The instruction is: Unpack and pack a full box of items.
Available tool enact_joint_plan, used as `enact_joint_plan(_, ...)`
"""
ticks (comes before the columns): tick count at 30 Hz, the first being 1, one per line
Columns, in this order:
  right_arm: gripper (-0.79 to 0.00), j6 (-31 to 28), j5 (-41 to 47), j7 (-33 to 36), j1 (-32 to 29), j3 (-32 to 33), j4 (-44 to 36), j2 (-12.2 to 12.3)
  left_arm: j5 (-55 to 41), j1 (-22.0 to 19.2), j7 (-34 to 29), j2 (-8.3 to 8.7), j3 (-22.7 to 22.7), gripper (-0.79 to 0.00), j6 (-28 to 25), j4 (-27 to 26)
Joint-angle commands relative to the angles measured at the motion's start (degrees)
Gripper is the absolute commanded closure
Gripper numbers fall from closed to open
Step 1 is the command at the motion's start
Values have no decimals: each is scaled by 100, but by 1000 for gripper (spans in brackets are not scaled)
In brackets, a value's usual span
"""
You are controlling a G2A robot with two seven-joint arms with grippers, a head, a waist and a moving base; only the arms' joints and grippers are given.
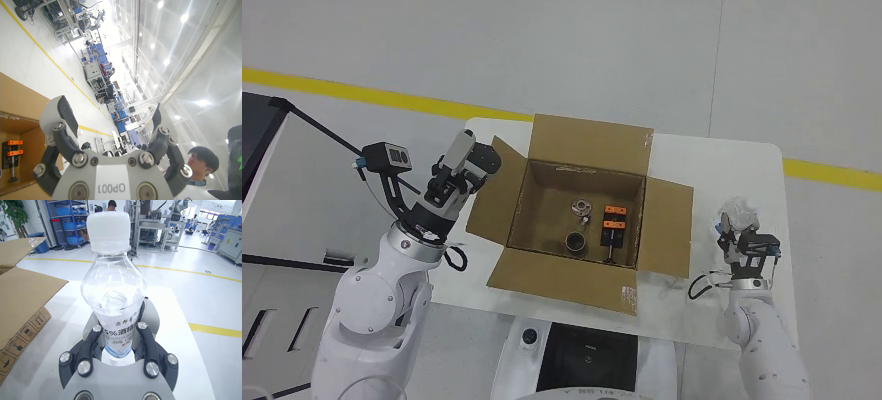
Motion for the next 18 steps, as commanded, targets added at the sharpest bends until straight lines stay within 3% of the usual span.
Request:
enact_joint_plan(1,0,-11,58,-20,73,-50,151,-11,0,0,0,0,0,-785,0,0)
enact_joint_plan(7,-22,-22,204,-109,215,-125,534,-29,0,0,0,0,0,-785,0,0)
enact_joint_plan(10,-339,-25,203,-158,257,-144,625,-28,0,0,0,0,0,-785,0,0)
enact_joint_plan(11,-376,-24,203,-174,261,-151,639,-28,0,0,0,0,0,-785,0,0)
enact_joint_plan(12,-634,-18,185,-186,266,-157,643,-26,0,0,0,0,0,-785,0,0)
enact_joint_plan(13,-705,-7,166,-198,269,-159,646,-24,0,0,0,0,0,-785,0,0)
enact_joint_plan(15,-785,26,126,-196,278,-158,651,-18,0,0,0,0,0,-785,0,0)
enact_joint_plan(18,-773,58,131,-136,280,-163,597,-15,0,0,0,0,0,-785,0,0)
